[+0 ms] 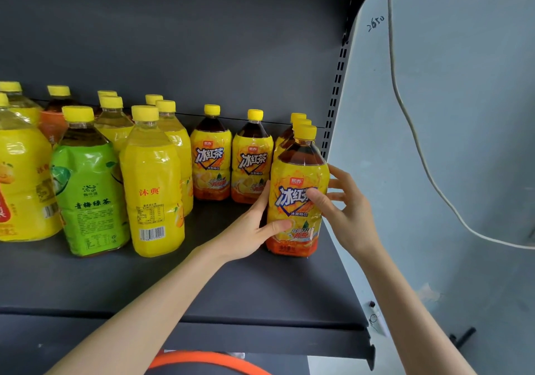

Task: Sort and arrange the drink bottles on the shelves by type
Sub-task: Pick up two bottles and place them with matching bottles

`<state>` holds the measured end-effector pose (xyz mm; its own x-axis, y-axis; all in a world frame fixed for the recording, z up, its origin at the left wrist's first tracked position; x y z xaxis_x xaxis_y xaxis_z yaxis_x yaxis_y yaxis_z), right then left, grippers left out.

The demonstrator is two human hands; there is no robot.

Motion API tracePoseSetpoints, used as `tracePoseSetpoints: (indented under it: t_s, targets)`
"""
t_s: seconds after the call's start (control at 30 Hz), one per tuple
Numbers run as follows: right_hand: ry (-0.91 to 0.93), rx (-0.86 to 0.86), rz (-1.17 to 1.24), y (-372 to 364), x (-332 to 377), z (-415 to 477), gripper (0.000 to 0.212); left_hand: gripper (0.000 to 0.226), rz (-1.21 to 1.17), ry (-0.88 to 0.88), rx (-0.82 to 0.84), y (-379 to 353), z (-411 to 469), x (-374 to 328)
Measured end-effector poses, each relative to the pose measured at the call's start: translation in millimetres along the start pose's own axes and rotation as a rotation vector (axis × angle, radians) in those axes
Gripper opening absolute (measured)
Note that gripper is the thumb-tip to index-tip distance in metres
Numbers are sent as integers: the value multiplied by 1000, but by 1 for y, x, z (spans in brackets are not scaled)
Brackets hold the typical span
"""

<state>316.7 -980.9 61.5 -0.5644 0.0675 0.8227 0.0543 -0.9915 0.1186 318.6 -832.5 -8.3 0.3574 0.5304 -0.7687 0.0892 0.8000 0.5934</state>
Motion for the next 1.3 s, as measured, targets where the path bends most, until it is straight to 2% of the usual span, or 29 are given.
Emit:
tracePoseSetpoints:
  t_s: [0.3,0.47,0.6,0.7,0.8,0.9,1.0,1.07,1.2,1.3]
  targets:
    - [3,-7,-58,-3,-1,1,53,86,20,27,-10,2,1,-1]
    - [-29,43,-146,-7,6,-4,54,81,150,45,-45,10,-6,-8]
    - [50,-34,-315,2,22,-13,44,56,364,28,-200,28,-26,-27]
    - [108,-96,-340,3,39,-28,29,35,527,-4,-372,49,-54,-43]
    - [187,-64,-326,-16,58,-40,13,19,540,-50,-511,75,-83,-51]
    - [224,-9,-293,-48,72,-44,8,11,497,-74,-695,114,-120,-50]
    - [251,58,-257,-92,82,-46,9,12,493,-124,-873,154,-162,-43]
    - [252,90,-225,-124,83,-45,9,9,513,-144,-927,176,-183,-32]
    - [209,70,-158,-180,78,-39,11,33,534,-140,-1004,218,-206,-2]
    - [113,34,-128,-208,67,-34,42,48,591,-98,-1097,239,-210,16]
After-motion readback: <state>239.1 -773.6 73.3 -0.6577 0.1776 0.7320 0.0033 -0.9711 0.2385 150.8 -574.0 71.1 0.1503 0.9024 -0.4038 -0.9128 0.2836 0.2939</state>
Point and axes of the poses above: each hand's wrist, its own z-axis towards the middle knuckle, its own y-axis out of the back of the hand, x = y × z, the point moved 10 cm from there along z, towards the middle knuckle, and after that the axes turned 10 degrees about z, right-handed, at the moved point
